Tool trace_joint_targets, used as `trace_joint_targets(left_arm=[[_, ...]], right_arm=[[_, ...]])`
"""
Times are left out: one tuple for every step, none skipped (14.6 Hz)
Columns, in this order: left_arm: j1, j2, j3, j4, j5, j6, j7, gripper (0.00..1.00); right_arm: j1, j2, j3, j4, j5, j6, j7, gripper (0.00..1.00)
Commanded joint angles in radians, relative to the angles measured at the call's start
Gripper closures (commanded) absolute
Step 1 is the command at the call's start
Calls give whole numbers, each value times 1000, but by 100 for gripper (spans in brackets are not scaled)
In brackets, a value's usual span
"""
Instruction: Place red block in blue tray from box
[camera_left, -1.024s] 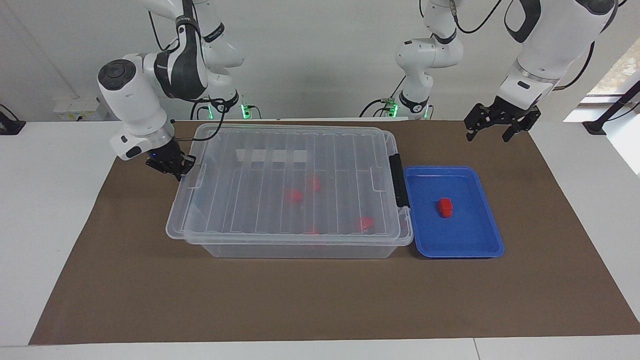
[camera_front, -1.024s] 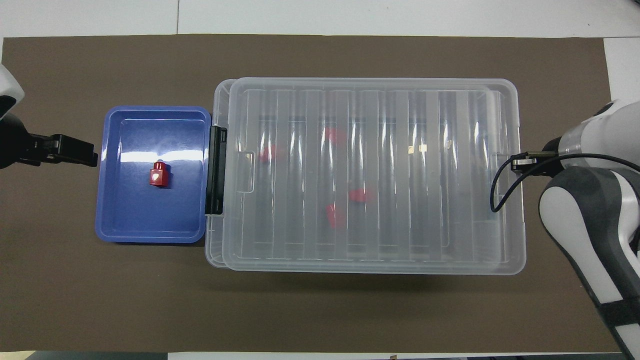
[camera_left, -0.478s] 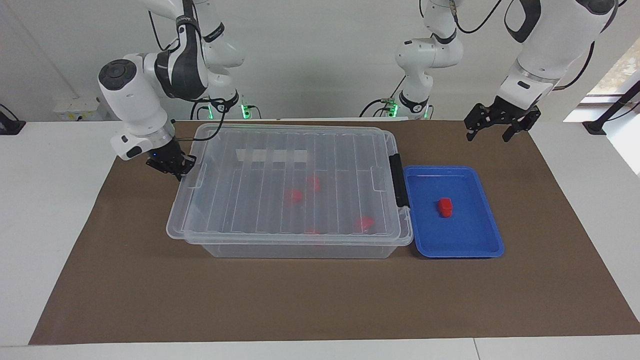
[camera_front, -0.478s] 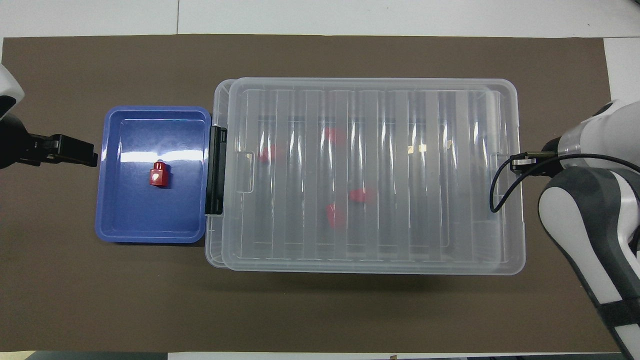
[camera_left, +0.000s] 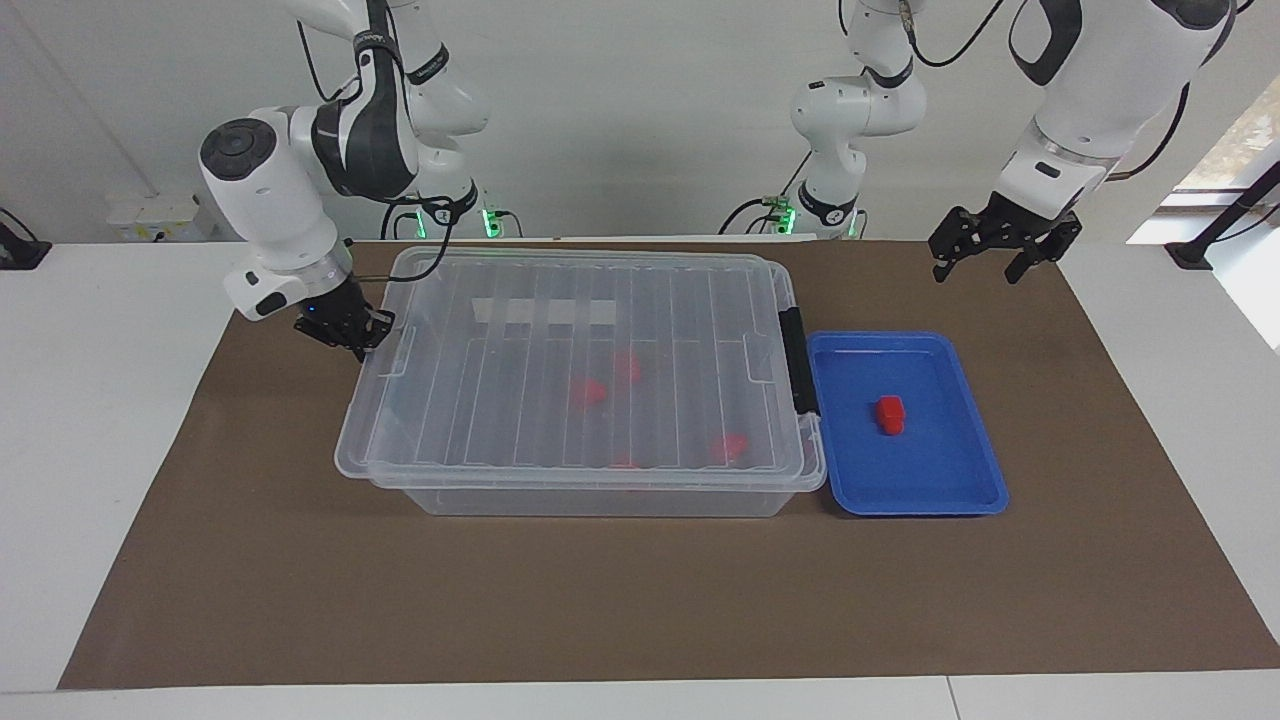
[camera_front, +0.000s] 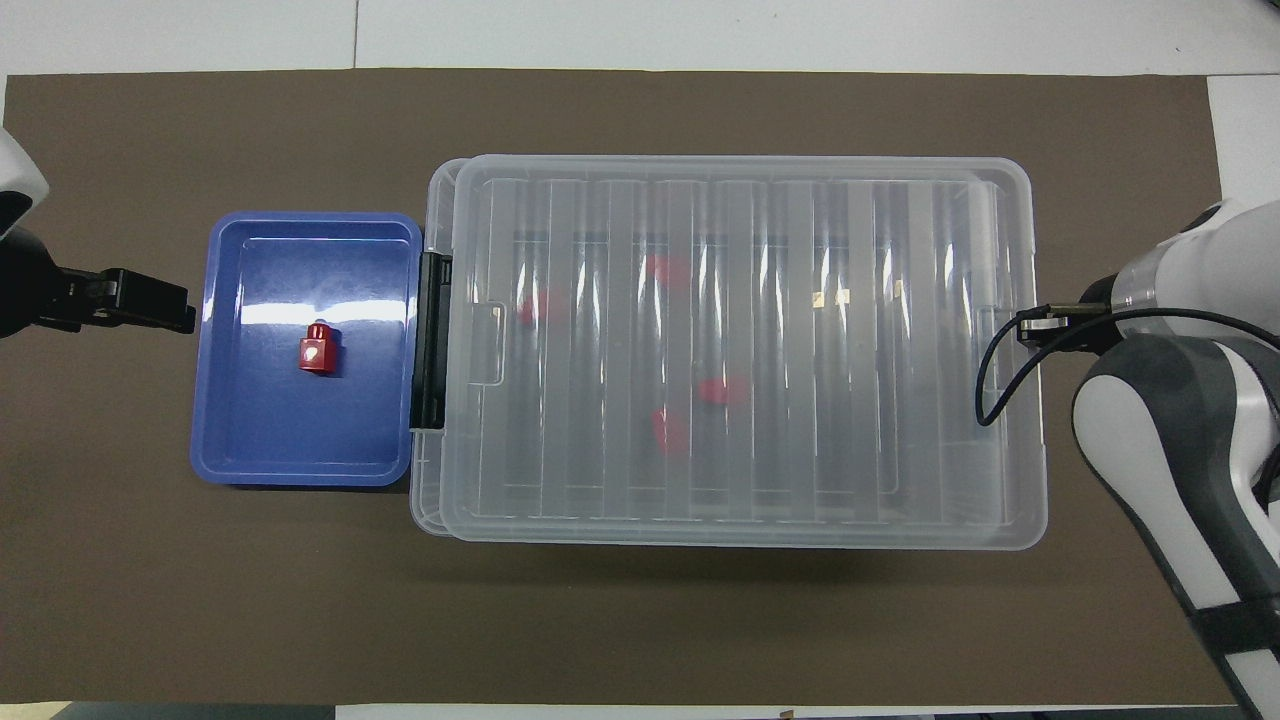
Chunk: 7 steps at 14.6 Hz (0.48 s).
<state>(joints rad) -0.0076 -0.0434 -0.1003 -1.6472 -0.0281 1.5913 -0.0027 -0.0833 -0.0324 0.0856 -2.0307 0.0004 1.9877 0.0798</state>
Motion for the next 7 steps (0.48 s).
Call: trace_joint_targets(left_arm=[[11,-21,-4,-19,-1,-5,10,0],[11,-21,-4,-19,-1,-5,10,0],[11,-21,-4,-19,-1,-5,10,0],[11,-21,-4,-19,-1,-5,10,0],[11,-21,-4,-19,-1,-5,10,0],[11,-21,-4,-19,-1,-5,10,0],[11,-21,-4,-19,-1,-5,10,0]], right_arm=[[23,-24,14,-26,23,20,75,100],[24,-24,14,-23,23,17,75,100],[20,-23,14,-19,23,11,72,100],[17,-23,14,-16,23,8,69,100],[17,-23,14,-14,23,7,68,100],[17,-21,14,-11,21,0,66,100],[17,-17,14,10,20,-19,57,100]])
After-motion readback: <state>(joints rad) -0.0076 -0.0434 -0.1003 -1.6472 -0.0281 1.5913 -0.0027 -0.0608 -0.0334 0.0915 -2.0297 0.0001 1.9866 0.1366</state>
